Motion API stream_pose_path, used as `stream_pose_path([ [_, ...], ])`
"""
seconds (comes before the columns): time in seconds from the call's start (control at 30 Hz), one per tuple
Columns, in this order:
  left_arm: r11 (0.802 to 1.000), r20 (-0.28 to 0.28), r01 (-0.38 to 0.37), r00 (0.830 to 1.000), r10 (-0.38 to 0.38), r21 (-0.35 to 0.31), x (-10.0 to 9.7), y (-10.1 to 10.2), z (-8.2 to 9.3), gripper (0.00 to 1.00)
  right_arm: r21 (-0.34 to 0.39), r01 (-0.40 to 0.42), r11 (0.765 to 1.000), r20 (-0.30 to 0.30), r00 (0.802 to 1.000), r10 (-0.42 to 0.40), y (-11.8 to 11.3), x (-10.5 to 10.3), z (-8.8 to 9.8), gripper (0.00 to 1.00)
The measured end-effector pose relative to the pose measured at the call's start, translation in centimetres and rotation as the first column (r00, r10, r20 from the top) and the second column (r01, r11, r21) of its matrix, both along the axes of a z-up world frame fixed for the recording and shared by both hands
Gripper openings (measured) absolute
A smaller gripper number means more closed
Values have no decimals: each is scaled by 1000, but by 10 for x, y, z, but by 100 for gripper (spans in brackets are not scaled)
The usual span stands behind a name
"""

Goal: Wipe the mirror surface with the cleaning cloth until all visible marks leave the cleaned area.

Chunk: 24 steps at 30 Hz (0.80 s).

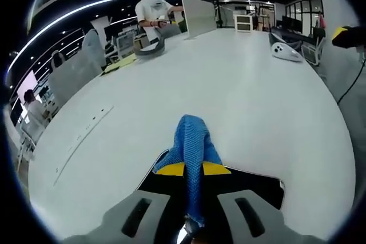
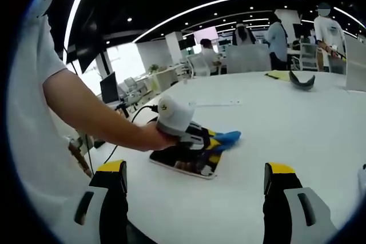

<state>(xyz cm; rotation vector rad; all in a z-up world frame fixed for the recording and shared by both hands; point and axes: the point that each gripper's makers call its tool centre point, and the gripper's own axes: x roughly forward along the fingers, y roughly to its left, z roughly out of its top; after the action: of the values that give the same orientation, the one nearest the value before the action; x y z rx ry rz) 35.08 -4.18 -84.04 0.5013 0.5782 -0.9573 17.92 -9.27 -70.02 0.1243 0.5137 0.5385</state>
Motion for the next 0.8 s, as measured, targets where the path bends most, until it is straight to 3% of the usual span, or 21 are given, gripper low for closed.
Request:
stream_pose_path([
  [0.8,1000,-14,-19,1000,19,-9,-1,23,0,6,-8,-14,1000,8,1000,14,5,1,3,100],
])
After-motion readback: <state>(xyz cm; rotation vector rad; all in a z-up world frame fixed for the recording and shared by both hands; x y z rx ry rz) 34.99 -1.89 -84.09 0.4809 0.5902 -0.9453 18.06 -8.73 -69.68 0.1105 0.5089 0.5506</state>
